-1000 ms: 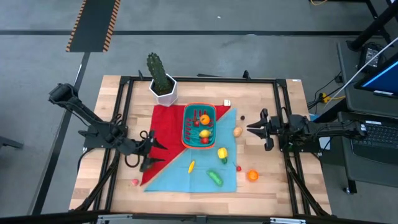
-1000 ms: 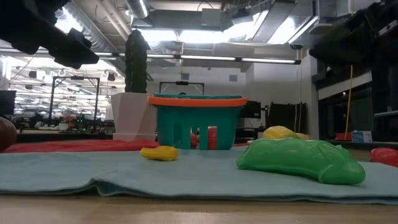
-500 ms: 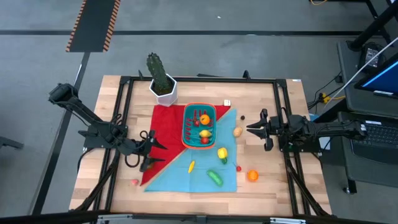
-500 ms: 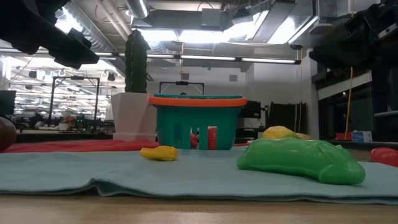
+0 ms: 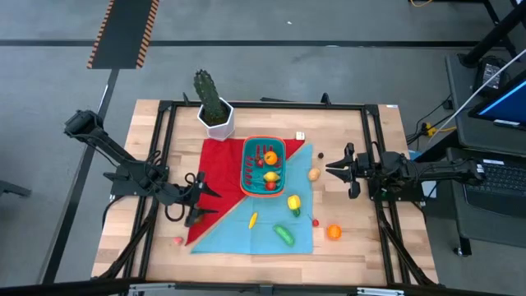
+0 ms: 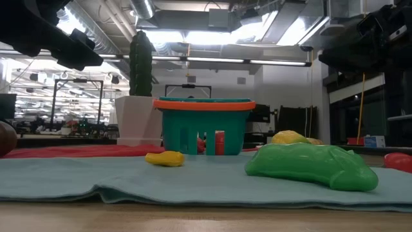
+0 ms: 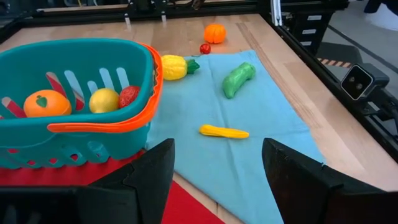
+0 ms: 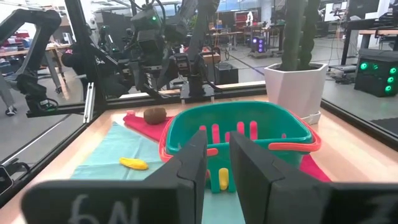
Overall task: Pick and placing Produce into tupperware
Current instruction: Put the kiwi into the basket
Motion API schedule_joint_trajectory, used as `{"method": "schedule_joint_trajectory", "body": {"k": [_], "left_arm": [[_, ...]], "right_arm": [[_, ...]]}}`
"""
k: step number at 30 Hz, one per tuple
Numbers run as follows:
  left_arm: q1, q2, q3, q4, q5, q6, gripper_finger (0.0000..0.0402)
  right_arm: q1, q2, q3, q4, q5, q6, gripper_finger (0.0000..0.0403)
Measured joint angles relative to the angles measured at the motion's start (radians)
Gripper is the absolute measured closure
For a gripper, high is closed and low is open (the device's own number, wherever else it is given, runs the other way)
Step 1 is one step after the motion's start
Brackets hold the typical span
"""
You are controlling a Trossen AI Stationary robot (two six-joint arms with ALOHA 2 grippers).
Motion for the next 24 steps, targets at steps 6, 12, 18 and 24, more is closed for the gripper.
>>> {"method": "schedule_joint_trajectory", "body": {"k": [6,12,18,24], "left_arm": [[0.0,0.0,0.0,-0.006,-0.001,0.003,0.0168],[0.0,0.0,0.0,-0.01,-0.026,0.003,0.0168],[0.0,0.0,0.0,-0.01,-0.033,0.003,0.0143],[0.0,0.0,0.0,-0.009,-0.069,0.094,0.0082]], "right_arm": [[0.0,0.0,0.0,0.0,0.0,-0.002,0.033],[0.0,0.0,0.0,0.0,0.001,0.0,0.033],[0.0,0.0,0.0,0.0,0.001,0.001,0.033],[0.0,0.0,0.0,0.0,0.001,0.001,0.033]]}}
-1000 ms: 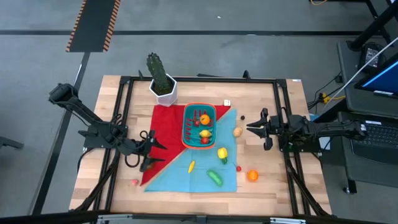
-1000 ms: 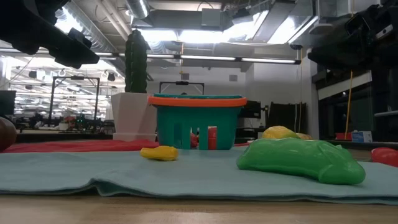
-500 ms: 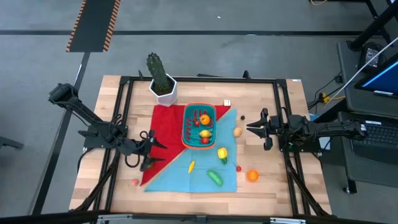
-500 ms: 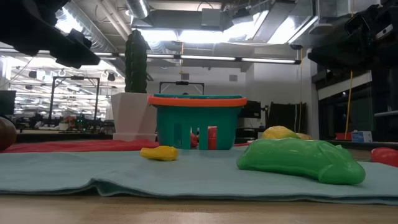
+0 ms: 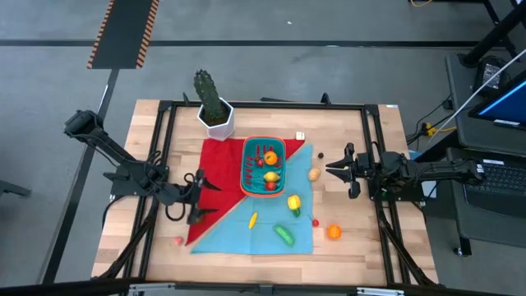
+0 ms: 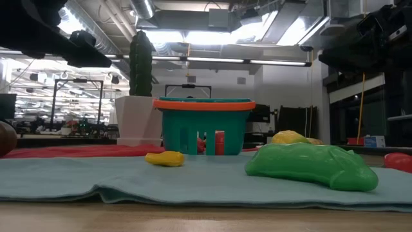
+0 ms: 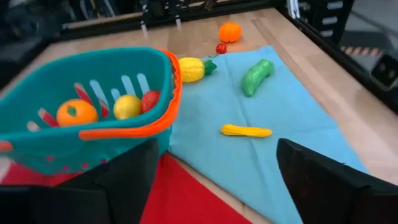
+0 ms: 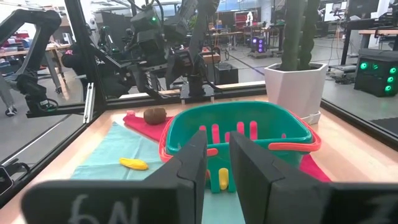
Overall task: Pick and placing Produce into tupperware
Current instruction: Put the kiwi into the basket
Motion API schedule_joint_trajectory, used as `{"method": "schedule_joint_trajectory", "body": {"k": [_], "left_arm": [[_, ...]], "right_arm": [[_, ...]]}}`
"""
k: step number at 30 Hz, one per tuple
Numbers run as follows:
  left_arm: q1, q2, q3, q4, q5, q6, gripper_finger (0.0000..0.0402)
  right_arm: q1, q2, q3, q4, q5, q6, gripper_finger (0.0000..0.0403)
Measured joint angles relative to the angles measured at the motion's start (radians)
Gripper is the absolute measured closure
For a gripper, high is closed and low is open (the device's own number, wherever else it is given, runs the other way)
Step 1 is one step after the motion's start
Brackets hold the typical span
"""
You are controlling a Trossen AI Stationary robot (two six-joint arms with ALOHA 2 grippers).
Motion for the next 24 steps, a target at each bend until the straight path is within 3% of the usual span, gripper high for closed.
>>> {"method": "schedule_joint_trajectory", "body": {"k": [5,15,24], "left_arm": [[0.0,0.0,0.0,0.002,0.017,0.036,0.006],[0.0,0.0,0.0,0.0,0.025,0.039,0.0058],[0.052,0.0,0.017,-0.09,0.236,0.138,0.0058]], "right_arm": [[0.0,0.0,0.0,0.0,0.0,0.0,0.033],[0.0,0.0,0.0,0.022,0.0,0.0,0.033],[0.0,0.0,0.0,0.022,0.081,0.031,0.033]]}}
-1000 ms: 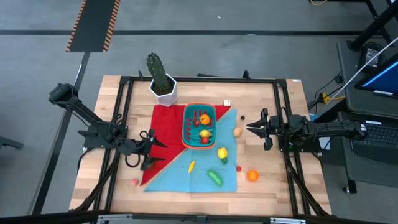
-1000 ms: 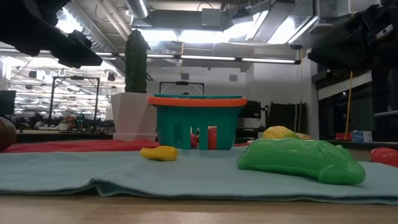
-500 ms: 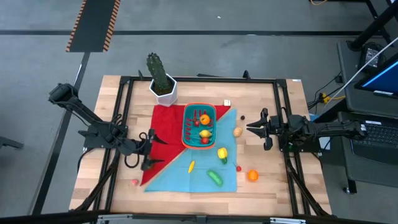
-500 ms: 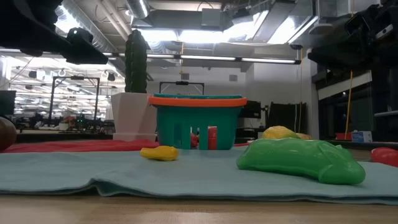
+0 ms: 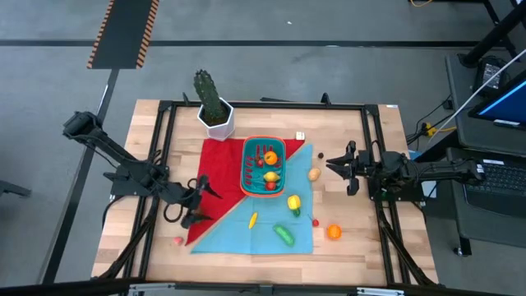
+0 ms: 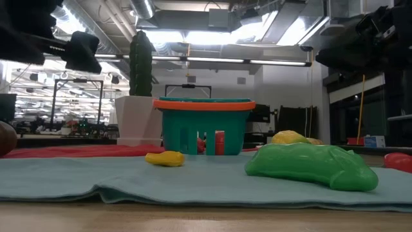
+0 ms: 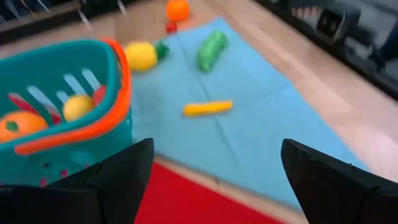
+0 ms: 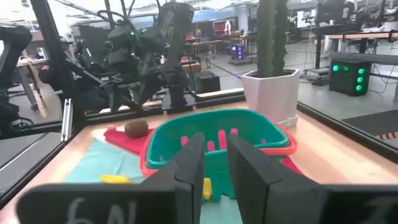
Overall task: Pick and placing Produce into tupperware
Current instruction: Put the kiwi into the basket
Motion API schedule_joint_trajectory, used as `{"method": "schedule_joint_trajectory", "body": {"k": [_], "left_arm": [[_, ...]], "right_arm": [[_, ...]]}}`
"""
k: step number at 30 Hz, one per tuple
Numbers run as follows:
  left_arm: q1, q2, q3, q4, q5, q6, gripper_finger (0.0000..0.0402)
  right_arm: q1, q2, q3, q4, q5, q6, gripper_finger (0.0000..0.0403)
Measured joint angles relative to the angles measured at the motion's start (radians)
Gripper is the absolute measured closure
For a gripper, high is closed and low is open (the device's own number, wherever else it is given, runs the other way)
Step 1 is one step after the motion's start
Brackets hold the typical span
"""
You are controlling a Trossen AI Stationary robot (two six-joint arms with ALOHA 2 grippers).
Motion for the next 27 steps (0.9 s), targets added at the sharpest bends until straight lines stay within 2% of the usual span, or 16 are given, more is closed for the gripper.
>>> {"method": "schedule_joint_trajectory", "body": {"k": [7,14,22,27], "left_arm": [[0.055,0.008,0.205,-0.43,0.072,0.03,0.0058],[0.056,0.076,0.385,-0.746,0.118,0.028,0.0058],[0.042,0.292,0.513,-0.955,0.158,0.087,0.0058],[0.016,0.4,0.554,-1.01,0.16,0.134,0.0058]], "right_arm": [[0.0,0.0,0.0,0.001,0.0,0.0,0.033],[0.0,0.0,0.0,0.0,0.0,-0.002,0.033],[0.0,0.0,0.0,0.001,0.0,0.0,0.033],[0.0,0.0,0.0,0.006,0.0,0.002,0.033]]}}
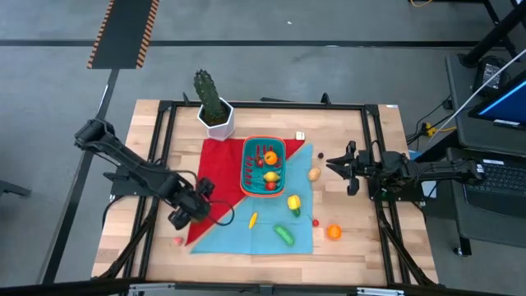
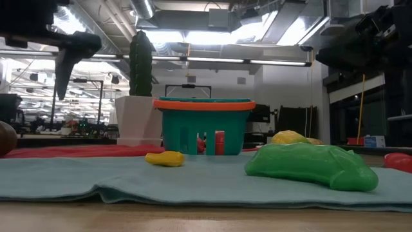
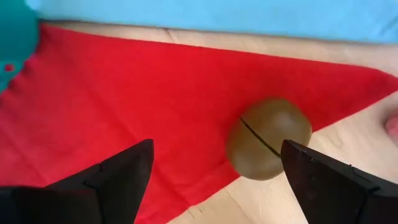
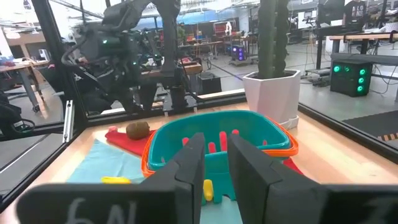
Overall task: Pick and placing Produce into tupperware
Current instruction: Put the kiwi into the basket
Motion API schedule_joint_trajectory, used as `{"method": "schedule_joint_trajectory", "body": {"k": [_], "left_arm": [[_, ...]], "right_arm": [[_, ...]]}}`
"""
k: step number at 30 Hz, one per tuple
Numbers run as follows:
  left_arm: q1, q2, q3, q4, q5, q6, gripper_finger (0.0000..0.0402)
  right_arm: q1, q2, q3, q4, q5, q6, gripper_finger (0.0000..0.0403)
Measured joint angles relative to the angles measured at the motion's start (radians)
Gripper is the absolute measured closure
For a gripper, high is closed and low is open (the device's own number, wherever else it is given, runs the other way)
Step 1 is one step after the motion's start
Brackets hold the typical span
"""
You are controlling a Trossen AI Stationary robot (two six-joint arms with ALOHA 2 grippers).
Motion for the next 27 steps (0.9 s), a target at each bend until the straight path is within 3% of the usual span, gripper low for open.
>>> {"method": "schedule_joint_trajectory", "body": {"k": [9,15,23,27], "left_arm": [[-0.087,0.047,0.008,0.003,0.027,0.015,0.0058],[-0.151,0.047,0.008,0.005,0.06,0.113,0.0058],[-0.158,0.047,-0.008,0.011,0.047,0.134,0.0058],[-0.158,0.047,-0.009,0.012,0.045,0.075,0.0058]], "right_arm": [[0.0,0.0,0.0,0.003,-0.001,0.058,0.033],[0.0,0.0,0.0,0.023,-0.001,0.077,0.033],[0.0,0.0,0.0,0.039,0.0,0.104,0.033],[0.0,0.0,0.0,0.039,0.0,0.105,0.033]]}}
